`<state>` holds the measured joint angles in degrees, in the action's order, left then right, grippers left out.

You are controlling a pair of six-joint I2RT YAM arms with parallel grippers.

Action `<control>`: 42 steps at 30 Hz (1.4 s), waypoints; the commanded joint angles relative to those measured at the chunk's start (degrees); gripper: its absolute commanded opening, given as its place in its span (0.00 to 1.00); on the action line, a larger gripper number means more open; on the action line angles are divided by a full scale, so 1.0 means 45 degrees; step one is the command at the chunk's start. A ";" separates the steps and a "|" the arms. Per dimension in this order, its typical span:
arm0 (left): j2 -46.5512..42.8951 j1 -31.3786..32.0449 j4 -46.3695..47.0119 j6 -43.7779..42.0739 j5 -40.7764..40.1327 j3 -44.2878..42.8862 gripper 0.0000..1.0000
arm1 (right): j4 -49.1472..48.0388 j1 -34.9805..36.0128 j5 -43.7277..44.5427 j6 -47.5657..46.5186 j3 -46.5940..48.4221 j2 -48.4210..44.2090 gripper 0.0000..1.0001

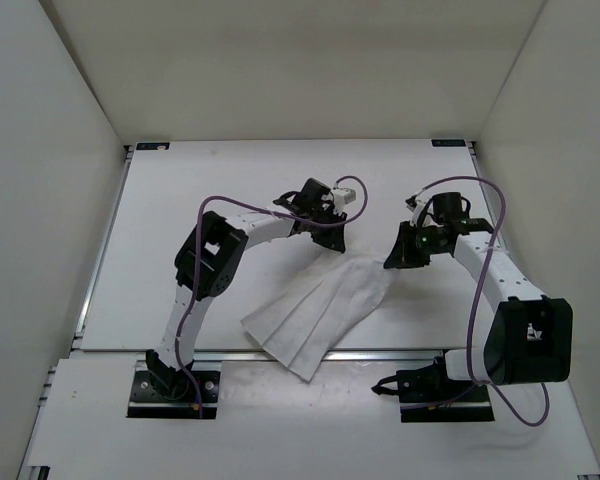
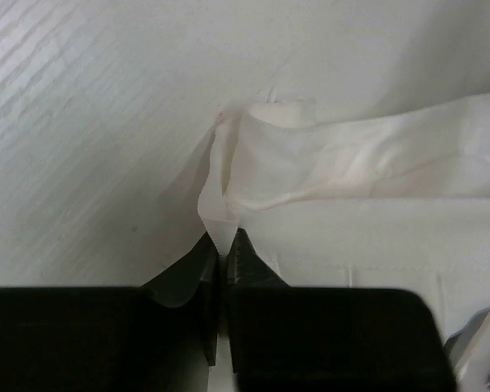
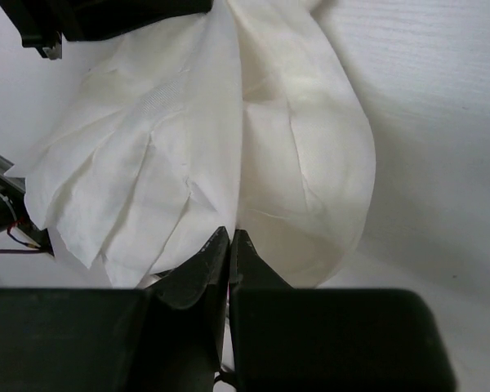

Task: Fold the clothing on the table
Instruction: Flatten the skirt out

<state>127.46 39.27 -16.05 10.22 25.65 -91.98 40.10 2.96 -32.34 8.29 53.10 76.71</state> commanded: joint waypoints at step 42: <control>-1.2402 0.0224 0.0440 0.1264 -0.3277 0.8857 0.95 | -0.3186 0.1431 -0.0510 0.1300 -0.0062 -0.1890 0.50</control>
<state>78.11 45.47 -17.72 13.39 12.97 -49.87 29.45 6.83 -34.70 13.08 50.46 68.29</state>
